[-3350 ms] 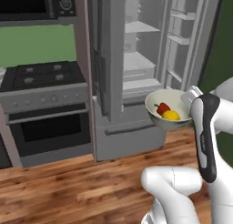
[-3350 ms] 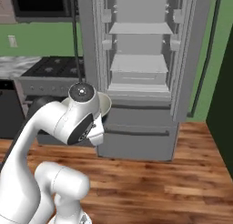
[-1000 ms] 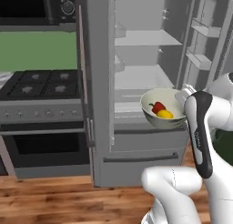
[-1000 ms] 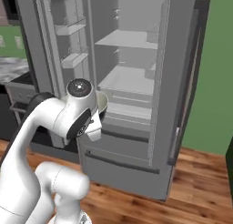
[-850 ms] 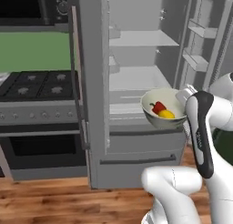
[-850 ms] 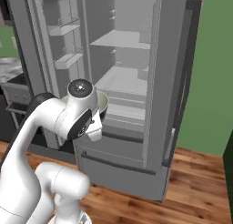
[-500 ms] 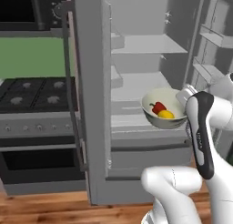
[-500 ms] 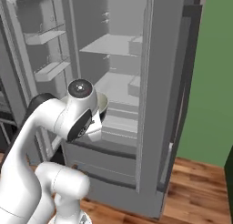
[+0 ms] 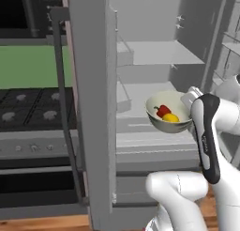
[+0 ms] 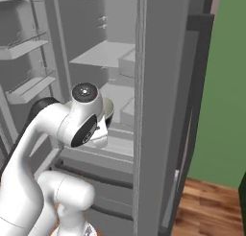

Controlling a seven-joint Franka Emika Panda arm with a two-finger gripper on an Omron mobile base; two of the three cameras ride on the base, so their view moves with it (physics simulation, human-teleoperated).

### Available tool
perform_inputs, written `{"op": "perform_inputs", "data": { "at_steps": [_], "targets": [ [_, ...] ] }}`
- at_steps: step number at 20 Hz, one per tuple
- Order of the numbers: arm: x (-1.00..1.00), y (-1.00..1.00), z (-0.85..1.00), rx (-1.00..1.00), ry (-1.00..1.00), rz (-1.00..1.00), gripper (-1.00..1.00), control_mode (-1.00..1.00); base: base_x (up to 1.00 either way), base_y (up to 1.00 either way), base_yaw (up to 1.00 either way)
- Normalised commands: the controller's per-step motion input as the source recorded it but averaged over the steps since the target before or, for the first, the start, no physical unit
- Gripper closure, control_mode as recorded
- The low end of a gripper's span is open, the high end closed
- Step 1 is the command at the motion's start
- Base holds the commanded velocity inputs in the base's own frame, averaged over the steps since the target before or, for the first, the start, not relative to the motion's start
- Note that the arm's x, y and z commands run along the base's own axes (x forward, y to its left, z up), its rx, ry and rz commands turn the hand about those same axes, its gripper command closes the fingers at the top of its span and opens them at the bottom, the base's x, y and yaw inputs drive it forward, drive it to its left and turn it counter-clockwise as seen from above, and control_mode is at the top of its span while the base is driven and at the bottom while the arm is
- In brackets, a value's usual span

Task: Place the bowl with the bell pepper and lemon on the top shelf of the fridge. Place the bowl with the fish and chicken drumstick on the second highest shelf of the fridge.

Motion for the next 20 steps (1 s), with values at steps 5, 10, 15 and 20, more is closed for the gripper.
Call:
{"op": "perform_inputs", "data": {
  "at_steps": [5, 10, 15, 20],
  "targets": [
    [0.0, 0.0, 0.0, 0.0, 0.0, 0.0, 1.0, 1.0, 0.57, 0.0, 0.0],
    [0.0, 0.0, 0.0, 0.0, 0.0, 0.0, 1.0, 1.0, 0.56, 0.0, -0.01],
    [0.0, 0.0, 0.05, 0.0, -0.02, 0.0, 1.0, -1.0, 0.16, 0.0, -0.01],
    [-0.39, 0.0, 0.48, 0.0, -0.12, -0.02, 1.0, -1.0, 0.0, 0.0, 0.0]
  ]
}}
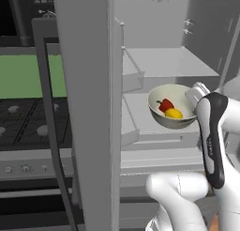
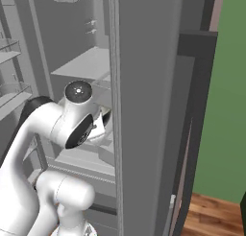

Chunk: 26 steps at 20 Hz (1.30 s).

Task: Place the bowl with the bell pepper and lemon on the top shelf of the fridge. Place the bowl with the fish and chicken drumstick on the second highest shelf of the fridge.

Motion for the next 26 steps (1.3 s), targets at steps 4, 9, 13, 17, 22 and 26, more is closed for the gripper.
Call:
{"op": "perform_inputs", "data": {
  "at_steps": [4, 9, 13, 17, 22, 26],
  "targets": [
    [-0.6, 0.0, 0.61, 0.0, -0.16, -0.02, 1.0, -1.0, 0.0, 0.0, 0.0],
    [-0.05, 0.0, 0.59, 0.0, -0.18, -0.08, 1.0, -1.0, 0.0, 0.0, 0.0],
    [0.45, 0.06, 0.52, 0.0, -0.12, -0.14, 1.0, -1.0, 0.0, 0.0, 0.0],
    [0.89, 0.0, 0.36, 0.0, -0.09, -0.12, 1.0, -1.0, 0.0, 0.0, 0.0],
    [1.0, 0.0, 0.29, 0.01, -0.05, -0.08, 1.0, -1.0, 0.0, 0.0, 0.0],
    [1.0, 0.0, 0.15, 0.05, -0.01, -0.02, 1.0, -1.0, 0.0, 0.0, 0.0]
  ]
}}
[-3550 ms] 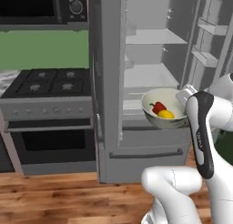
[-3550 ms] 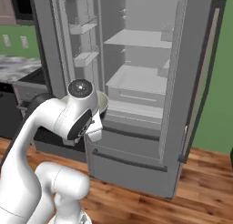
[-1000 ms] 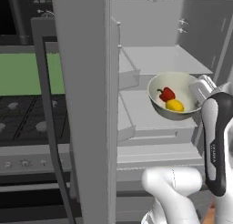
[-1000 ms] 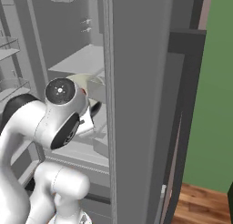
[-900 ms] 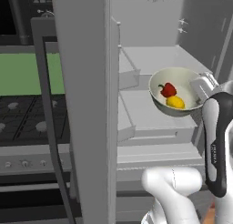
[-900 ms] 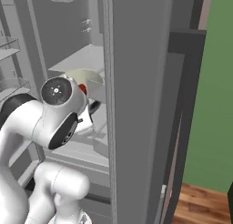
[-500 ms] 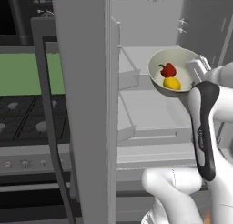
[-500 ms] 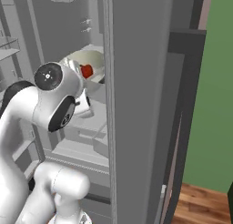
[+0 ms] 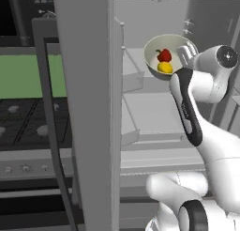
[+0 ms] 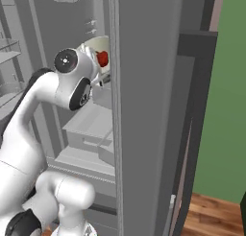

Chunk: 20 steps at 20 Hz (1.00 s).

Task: Place the bowl with the bell pepper and lemon on the top shelf of the fridge. Place the bowl with the fish and chicken drumstick on the second highest shelf of the fridge.

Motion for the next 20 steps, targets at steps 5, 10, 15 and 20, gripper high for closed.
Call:
{"op": "perform_inputs", "data": {
  "at_steps": [5, 10, 15, 20],
  "targets": [
    [0.99, 0.0, 0.0, 0.02, 0.0, 0.0, 1.0, -1.0, 0.0, 0.0, 0.0],
    [0.92, 0.0, -0.06, 0.01, 0.0, 0.0, 1.0, -1.0, 0.0, 0.0, 0.0],
    [0.65, 0.0, 0.0, 0.0, 0.0, -0.01, 1.0, -1.0, 0.0, 0.0, 0.0],
    [0.08, 0.0, 0.2, 0.0, 0.0, -0.02, -1.0, -1.0, 0.0, 0.0, 0.0]
  ]
}}
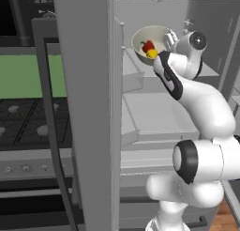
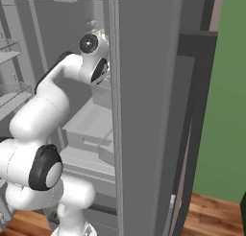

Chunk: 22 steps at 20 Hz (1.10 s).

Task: Place the bowl with the bell pepper and lemon on the top shelf of the fridge. Place the bowl with the fish and chicken drumstick on the second highest shelf of the fridge.

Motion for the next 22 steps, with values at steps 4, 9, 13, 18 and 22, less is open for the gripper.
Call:
{"op": "perform_inputs", "data": {
  "at_steps": [4, 9, 13, 18, 22],
  "targets": [
    [-0.23, 0.0, 0.39, 0.0, -0.06, -0.03, -1.0, -1.0, 0.0, 0.0, 0.0],
    [-0.75, 0.0, 0.43, 0.0, -0.15, -0.03, -1.0, -1.0, 0.0, 0.0, 0.0],
    [-1.0, 0.0, 0.28, 0.01, -0.08, -0.02, -1.0, -1.0, 0.0, 0.0, 0.0],
    [-1.0, 0.08, -0.05, 0.0, -0.02, -0.03, -1.0, -1.0, 0.0, 0.0, 0.0],
    [-1.0, 0.34, -0.35, 0.0, 0.0, -0.01, -1.0, -1.0, 0.0, 0.0, 0.0]
  ]
}}
